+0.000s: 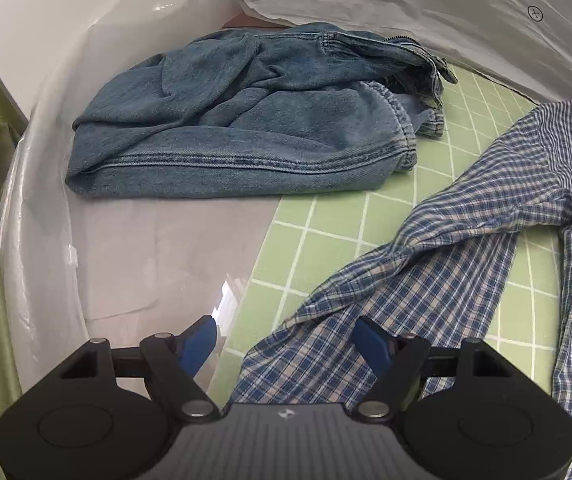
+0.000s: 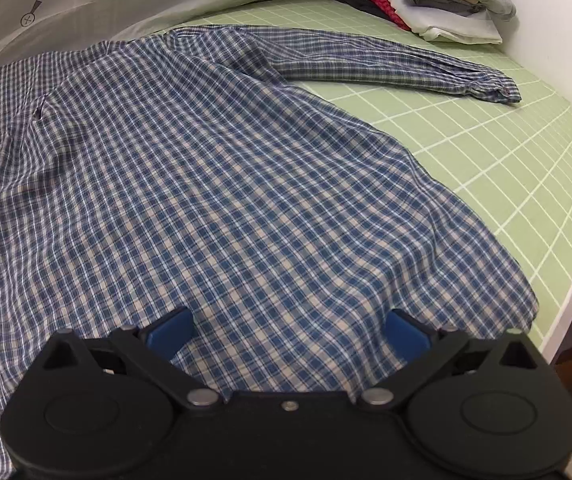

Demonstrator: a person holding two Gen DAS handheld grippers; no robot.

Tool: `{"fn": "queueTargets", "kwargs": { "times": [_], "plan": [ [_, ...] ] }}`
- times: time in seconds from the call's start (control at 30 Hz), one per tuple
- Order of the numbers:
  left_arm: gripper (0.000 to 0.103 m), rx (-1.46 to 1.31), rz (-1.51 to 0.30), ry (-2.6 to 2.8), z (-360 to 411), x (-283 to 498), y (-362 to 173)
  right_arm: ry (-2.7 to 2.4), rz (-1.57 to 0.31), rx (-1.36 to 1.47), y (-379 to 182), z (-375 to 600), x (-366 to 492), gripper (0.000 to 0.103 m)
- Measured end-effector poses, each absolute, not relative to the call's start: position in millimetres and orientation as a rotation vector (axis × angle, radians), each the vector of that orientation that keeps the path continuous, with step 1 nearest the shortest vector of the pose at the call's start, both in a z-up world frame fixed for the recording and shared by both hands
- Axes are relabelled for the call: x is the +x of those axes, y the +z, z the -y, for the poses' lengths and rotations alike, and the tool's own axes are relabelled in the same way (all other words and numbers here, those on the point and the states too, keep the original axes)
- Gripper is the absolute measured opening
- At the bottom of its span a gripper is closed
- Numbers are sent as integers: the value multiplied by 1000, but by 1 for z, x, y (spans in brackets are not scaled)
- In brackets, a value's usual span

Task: Fold clothes

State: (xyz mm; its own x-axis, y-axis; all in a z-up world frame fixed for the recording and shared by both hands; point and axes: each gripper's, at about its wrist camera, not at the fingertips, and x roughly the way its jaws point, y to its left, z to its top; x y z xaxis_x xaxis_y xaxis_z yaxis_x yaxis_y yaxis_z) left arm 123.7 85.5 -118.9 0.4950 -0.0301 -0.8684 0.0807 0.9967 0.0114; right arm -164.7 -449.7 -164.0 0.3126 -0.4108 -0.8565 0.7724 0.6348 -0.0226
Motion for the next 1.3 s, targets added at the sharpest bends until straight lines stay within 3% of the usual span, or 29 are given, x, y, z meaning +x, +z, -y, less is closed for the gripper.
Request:
{"fn": "queueTargets", "kwargs": {
  "times": [0.13,0.3,0.4,0.43,0.47,0.5,0.93,1.2,1.3],
  "plan": [
    [76,-31,-1013,-90,-90,130,-112,-803,-967,451,-165,452,-160,103],
    [72,103,-1034,-125,-66,140,-120,-772,-976,435,-165,452,-149,103],
    [55,91,-1041,-120,-63,142,-122,-762,-976,427,-165,452,-148,103],
    [40,87,-1044,-118,-61,143,-123,-759,-976,425,-165,452,-147,103],
    [11,83,-1046,-117,-60,144,-123,-757,-976,422,-165,451,-147,103],
    [2,85,-1038,-113,-59,145,-121,-754,-974,421,-165,451,-147,103],
    [2,207,-642,-92,-27,125,-16,-713,-947,392,-167,453,-150,103],
    [7,271,-935,-257,7,68,-99,-714,-912,375,-169,449,-154,103],
    [17,180,-986,-257,-2,59,-108,-710,-910,370,-169,449,-154,103]
  ]
}}
